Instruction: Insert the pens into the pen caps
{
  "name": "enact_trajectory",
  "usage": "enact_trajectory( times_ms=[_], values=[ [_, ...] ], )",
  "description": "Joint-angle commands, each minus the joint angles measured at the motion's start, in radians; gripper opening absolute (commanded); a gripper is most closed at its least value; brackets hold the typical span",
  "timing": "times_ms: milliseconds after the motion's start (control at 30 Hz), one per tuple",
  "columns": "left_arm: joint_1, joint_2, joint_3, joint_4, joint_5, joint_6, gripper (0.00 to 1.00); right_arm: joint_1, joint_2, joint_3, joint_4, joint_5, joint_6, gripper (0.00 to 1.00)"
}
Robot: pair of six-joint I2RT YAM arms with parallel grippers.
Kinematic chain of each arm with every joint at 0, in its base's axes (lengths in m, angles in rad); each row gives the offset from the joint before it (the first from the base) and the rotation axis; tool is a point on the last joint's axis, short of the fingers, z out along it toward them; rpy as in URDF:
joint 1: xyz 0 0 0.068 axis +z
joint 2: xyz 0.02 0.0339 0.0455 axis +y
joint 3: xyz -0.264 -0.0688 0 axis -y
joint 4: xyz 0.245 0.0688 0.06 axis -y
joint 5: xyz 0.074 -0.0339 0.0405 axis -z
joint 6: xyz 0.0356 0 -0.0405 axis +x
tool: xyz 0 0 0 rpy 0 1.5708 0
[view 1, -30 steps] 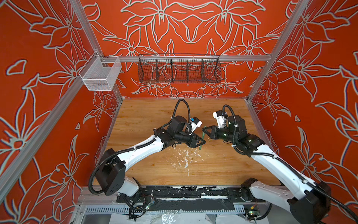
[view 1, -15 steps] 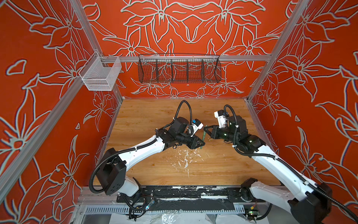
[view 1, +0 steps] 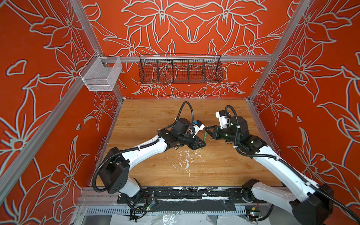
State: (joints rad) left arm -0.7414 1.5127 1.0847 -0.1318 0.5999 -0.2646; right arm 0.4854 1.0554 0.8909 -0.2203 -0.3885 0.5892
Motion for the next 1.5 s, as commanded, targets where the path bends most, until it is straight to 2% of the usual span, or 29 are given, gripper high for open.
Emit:
enact_trajectory(
  times_ms=[0,100,133,333,467,700,800,933,1067,1200,1467],
  values=[
    [-0.007,0.02,0.023,0.026,0.009,-0.004,0.17,-0.001,-0.023,-0.02,0.033,0.022,0.019,0.0],
    [-0.007,0.034,0.045,0.008,-0.005,-0.012,0.0,-0.002,-0.031,-0.025,0.039,0.029,0.023,0.0],
    [-0.007,0.038,0.051,0.003,-0.009,-0.017,0.0,-0.001,-0.033,-0.026,0.036,0.033,0.021,0.0],
    [-0.007,0.055,0.102,-0.028,-0.072,-0.027,0.0,-0.001,-0.041,-0.031,0.009,0.016,0.005,0.0],
    [-0.002,0.075,0.172,-0.04,-0.154,-0.027,0.0,0.001,-0.078,-0.065,-0.009,0.01,-0.017,0.0],
    [0.027,0.212,0.423,-0.088,-0.112,0.015,0.0,0.008,-0.15,-0.162,0.023,-0.009,-0.003,0.0],
    [0.027,0.253,0.475,-0.064,-0.075,0.01,0.0,0.01,-0.161,-0.166,0.014,-0.028,-0.004,0.0],
    [0.009,0.29,0.516,-0.074,-0.005,0.035,0.0,0.01,-0.179,-0.166,0.012,-0.05,0.013,0.0],
    [-0.035,0.291,0.516,-0.087,-0.011,0.093,0.0,0.012,-0.196,-0.14,-0.065,-0.014,0.006,0.0],
    [-0.039,0.304,0.564,-0.138,-0.026,0.089,0.0,0.021,-0.235,-0.182,-0.031,-0.031,0.058,0.0],
    [-0.039,0.299,0.543,-0.148,-0.015,0.056,0.01,0.023,-0.304,-0.151,-0.141,0.069,0.04,0.0]
  ],
)
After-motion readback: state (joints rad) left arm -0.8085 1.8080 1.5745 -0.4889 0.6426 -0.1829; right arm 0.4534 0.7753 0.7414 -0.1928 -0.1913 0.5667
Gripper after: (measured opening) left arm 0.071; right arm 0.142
